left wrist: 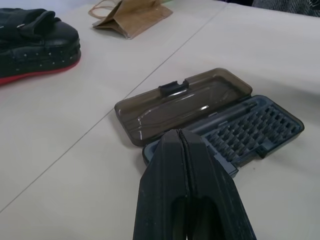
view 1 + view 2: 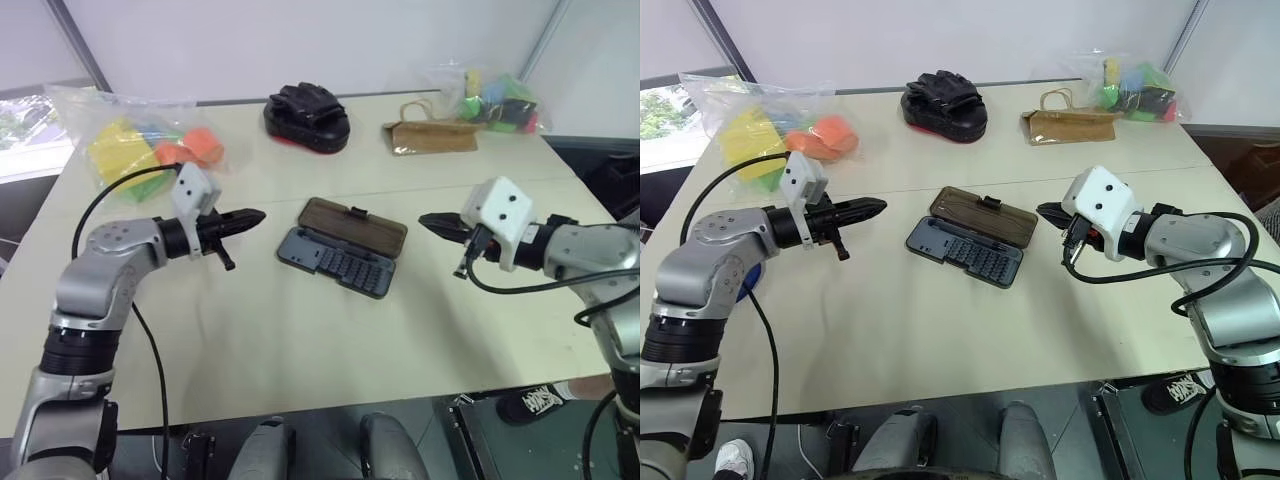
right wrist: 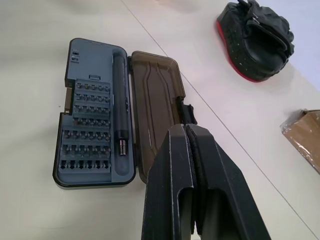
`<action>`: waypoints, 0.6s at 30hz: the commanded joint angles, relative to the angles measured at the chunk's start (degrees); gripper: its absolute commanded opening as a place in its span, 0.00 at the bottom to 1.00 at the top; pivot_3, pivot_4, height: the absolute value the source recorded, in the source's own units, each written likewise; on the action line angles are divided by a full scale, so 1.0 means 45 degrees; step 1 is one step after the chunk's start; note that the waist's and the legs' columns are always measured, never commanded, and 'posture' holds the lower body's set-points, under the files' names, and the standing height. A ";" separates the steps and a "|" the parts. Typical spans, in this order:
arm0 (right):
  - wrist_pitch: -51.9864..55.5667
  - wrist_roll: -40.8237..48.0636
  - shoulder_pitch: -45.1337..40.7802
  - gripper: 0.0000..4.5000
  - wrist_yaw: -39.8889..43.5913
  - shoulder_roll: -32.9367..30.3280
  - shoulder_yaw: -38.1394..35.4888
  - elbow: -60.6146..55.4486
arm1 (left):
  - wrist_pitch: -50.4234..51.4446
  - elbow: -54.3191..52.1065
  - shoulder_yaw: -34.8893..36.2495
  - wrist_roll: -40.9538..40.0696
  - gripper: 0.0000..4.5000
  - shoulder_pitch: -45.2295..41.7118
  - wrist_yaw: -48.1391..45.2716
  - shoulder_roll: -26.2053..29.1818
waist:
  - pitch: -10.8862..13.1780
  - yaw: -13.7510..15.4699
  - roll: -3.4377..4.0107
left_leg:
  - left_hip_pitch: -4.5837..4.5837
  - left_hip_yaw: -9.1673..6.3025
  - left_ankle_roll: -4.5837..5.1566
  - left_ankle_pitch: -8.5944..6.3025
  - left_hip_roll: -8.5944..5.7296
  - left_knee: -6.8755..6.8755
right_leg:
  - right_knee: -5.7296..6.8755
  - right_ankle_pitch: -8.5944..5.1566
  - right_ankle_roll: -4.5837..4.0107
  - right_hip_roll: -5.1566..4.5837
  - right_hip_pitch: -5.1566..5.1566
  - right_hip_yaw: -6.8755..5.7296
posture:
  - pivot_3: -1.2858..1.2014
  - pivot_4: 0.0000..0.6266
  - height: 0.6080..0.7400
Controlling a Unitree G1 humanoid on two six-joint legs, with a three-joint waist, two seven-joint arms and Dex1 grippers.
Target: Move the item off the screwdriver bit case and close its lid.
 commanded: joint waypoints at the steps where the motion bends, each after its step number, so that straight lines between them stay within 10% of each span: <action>1: -0.0275 -0.0169 -0.0164 0.01 -0.0071 -0.0182 -0.0089 -0.0258 | -0.0048 -0.0109 0.0088 -0.0117 0.00 -0.0292 -0.0064 -0.0077 | 0.0000 0.0001 0.0000 | -0.0001 0.0000 0.0000 0.0000 0.0000 0.0000 | 0.0000 0.0000 0.0000 0.0000 -0.0001 0.0000 | 0.52 0.24 1.00; 16: 0.0248 -0.0159 -0.0126 0.01 -0.0660 0.0183 -0.0217 -0.0348 | 0.0093 -0.0098 0.0113 -0.0082 0.00 -0.0291 0.0032 -0.0350 | 0.0000 0.0003 0.0000 | -0.0003 0.0002 -0.0003 0.0001 0.0000 0.0000 | 0.0003 0.0000 0.0000 0.0000 -0.0006 0.0005 | 0.52 0.24 1.00; 18: 0.0727 -0.0108 -0.0305 0.13 -0.1105 0.0483 -0.0214 -0.0193 | 0.0123 -0.0166 0.0103 -0.0094 0.00 -0.0259 0.0066 -0.0376 | 0.0000 0.0002 0.0000 | -0.0003 0.0001 -0.0003 0.0002 0.0000 0.0000 | 0.0003 0.0000 0.0000 0.0000 -0.0006 0.0005 | 0.52 0.24 1.00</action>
